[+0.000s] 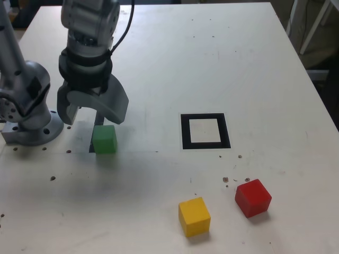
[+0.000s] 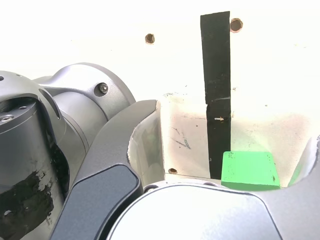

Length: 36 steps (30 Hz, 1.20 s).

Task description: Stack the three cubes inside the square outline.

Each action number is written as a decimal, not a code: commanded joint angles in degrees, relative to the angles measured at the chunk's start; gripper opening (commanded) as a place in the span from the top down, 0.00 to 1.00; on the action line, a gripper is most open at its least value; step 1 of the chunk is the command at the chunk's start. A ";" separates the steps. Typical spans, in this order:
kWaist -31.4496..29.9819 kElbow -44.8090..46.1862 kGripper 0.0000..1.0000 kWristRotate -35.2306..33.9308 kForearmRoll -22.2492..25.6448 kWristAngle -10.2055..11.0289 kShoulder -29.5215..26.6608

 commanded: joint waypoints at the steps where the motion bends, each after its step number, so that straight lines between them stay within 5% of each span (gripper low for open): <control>1: 0.10 0.08 0.01 0.06 -0.15 -0.10 -0.04; 21: 0.10 -0.35 0.00 -0.55 1.91 -1.05 -0.78; 36: -0.06 -7.32 0.00 0.57 5.75 0.88 0.71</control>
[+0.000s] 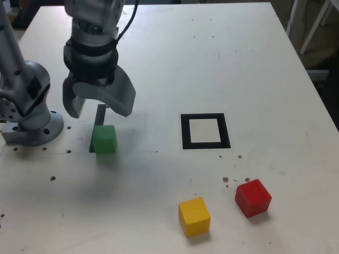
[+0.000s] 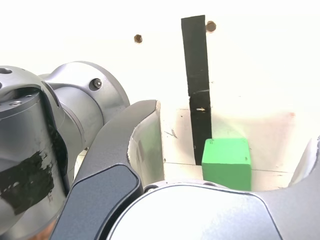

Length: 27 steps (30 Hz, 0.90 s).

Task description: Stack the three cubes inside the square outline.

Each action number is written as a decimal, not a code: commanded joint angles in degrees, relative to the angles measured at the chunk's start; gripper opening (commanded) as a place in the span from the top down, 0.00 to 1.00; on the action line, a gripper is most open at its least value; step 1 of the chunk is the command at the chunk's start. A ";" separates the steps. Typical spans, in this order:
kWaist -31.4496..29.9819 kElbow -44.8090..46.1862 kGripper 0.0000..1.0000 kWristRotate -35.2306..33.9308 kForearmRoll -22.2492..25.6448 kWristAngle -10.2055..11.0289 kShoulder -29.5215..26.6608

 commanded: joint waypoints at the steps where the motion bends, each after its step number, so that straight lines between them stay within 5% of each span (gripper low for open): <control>1: -0.21 -1.27 0.00 0.48 0.79 0.15 1.04; 15: -1.87 -9.57 0.00 3.38 6.41 0.92 3.71; 27: -6.62 -23.37 0.00 11.05 9.31 4.18 10.94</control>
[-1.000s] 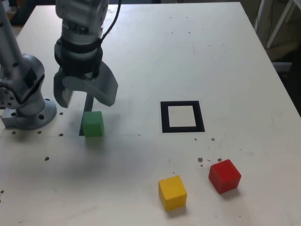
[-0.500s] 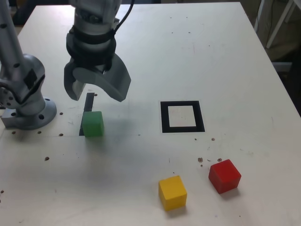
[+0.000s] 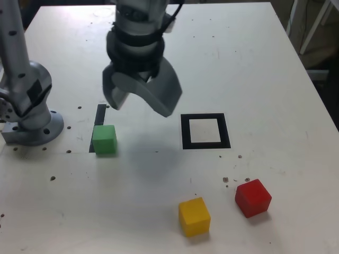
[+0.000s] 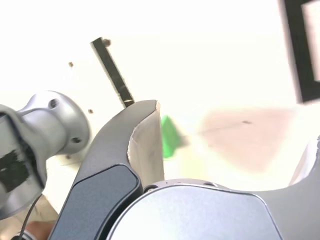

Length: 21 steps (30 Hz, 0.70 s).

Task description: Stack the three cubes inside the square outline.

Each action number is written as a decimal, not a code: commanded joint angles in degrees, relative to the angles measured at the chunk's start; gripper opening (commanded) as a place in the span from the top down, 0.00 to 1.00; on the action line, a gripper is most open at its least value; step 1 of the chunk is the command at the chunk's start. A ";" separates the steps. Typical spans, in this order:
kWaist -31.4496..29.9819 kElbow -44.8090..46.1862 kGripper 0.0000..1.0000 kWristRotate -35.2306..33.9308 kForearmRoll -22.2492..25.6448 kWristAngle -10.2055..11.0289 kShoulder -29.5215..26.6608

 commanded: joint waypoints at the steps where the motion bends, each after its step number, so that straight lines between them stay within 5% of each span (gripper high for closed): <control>1: -0.56 -1.53 0.00 0.81 0.37 0.14 1.09; 21: -4.45 -15.73 0.00 11.31 1.26 1.70 9.63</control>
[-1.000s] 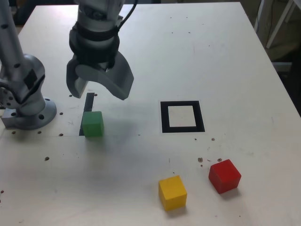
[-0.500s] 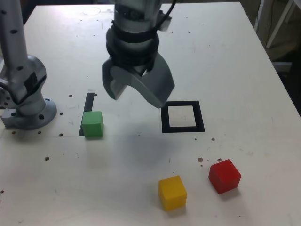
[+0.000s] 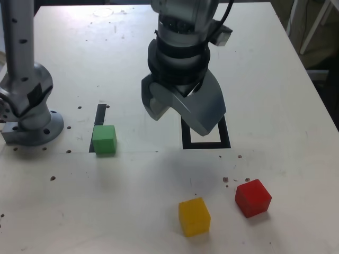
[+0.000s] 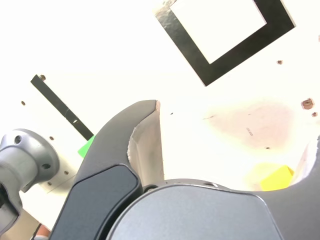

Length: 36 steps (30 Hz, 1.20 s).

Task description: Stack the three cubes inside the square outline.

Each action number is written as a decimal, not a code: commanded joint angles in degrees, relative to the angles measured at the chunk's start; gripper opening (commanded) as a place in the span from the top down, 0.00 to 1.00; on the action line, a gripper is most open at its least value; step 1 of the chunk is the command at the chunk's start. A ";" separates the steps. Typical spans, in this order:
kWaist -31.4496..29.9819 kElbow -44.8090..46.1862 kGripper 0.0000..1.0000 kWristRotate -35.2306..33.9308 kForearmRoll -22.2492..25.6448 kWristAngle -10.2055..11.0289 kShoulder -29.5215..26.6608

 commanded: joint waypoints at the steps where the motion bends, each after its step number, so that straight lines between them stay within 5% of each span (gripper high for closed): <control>1: -1.08 -2.44 0.00 1.67 0.44 0.10 1.25; 16: -5.12 -16.03 0.00 13.23 4.92 1.70 10.72; 36: -7.48 -30.31 0.01 16.27 7.78 1.06 22.40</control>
